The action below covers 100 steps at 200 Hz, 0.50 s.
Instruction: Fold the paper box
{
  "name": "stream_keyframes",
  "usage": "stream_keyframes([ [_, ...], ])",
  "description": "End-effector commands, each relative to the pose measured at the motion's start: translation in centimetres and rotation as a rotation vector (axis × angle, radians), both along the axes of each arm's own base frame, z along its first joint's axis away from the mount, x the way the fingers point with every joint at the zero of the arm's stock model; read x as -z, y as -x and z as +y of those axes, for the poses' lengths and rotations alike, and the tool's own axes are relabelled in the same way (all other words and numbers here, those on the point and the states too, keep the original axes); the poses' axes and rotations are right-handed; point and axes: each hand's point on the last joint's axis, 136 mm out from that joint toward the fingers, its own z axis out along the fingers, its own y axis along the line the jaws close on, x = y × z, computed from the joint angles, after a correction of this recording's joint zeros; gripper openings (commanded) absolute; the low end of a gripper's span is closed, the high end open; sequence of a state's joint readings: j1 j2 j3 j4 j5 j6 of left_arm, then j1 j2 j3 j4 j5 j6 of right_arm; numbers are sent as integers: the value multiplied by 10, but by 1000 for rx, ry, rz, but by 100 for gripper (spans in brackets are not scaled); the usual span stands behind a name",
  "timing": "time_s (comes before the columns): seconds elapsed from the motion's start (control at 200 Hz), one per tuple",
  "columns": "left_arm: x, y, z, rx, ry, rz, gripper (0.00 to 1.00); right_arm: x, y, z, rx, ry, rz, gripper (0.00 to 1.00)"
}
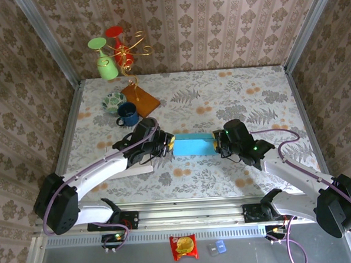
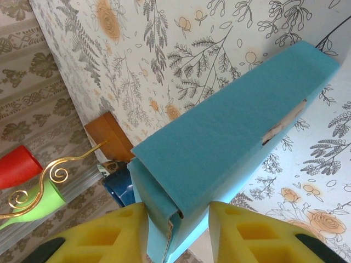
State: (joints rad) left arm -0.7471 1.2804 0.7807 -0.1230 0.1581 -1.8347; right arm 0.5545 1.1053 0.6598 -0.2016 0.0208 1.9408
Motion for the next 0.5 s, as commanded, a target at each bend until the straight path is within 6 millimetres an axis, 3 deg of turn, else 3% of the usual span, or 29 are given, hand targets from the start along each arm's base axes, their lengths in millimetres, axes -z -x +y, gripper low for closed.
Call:
stream_keyframes([
  [0.0, 42, 19, 22, -46, -104, 122, 16, 48, 41, -21, -13, 119, 243, 31],
  [0.145, 50, 23, 26, -40, -116, 130, 11, 63, 66, -22, -52, 143, 394, 26],
  [0.26, 54, 25, 26, -34, -118, 127, 9, 61, 68, -20, -70, 140, 407, 25],
  [0.355, 53, 25, 27, -22, -121, 115, 9, 52, 64, -17, -89, 126, 386, 26],
  [0.495, 47, 19, 27, 15, -121, 53, 8, 20, 43, -2, -179, 66, 245, 41],
])
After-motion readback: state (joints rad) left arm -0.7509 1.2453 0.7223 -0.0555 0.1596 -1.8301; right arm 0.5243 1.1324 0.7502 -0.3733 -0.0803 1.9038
